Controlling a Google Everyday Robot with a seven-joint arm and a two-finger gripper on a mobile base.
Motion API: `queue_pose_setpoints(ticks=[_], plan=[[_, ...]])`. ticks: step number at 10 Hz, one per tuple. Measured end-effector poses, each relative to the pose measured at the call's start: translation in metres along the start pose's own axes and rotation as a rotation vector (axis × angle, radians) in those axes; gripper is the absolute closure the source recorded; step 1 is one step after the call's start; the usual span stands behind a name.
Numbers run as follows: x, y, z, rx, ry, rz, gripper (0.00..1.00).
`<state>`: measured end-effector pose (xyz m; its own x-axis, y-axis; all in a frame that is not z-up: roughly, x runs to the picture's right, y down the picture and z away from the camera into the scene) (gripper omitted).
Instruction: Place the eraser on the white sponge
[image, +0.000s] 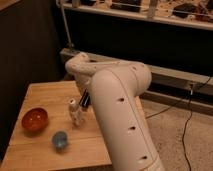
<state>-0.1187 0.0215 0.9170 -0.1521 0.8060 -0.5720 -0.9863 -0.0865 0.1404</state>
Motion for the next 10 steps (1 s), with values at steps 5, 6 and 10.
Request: queue_pose_setpoints(ticks=[5,6,10], plan=[[0.004,0.005,-0.022,-0.066,0.025,0.000,0.20],[0.006,0.002,-0.033,-0.078,0.029,0.006,0.20],[-0.007,-0.028,-0.083,-0.076,-0.013,0.084,0.20]])
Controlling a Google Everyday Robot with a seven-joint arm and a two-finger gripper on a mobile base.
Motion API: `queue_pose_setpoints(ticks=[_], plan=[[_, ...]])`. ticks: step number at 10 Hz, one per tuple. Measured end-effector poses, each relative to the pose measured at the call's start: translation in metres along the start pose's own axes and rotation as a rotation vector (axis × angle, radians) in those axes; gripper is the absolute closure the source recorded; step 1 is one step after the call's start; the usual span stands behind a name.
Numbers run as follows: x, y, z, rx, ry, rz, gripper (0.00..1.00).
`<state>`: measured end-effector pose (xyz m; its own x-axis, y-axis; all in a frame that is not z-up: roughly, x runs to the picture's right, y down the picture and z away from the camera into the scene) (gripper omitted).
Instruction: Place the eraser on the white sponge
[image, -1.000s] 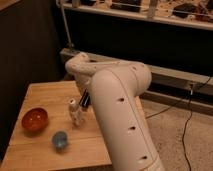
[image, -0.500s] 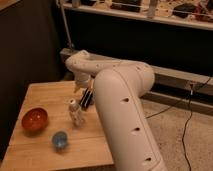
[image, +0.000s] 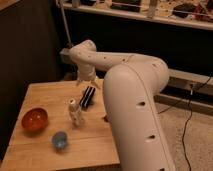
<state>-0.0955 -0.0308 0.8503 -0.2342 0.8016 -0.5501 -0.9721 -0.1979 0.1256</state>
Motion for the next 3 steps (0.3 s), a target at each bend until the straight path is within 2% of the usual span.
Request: queue_pose_setpoints(ticks=[1,3], plan=[[-0.0058,-0.0081,-0.0105,0.012,-0.022,0.018,0.20],[-0.0053,-0.0089,-0.0092,0.016,-0.020,0.018,0.20]])
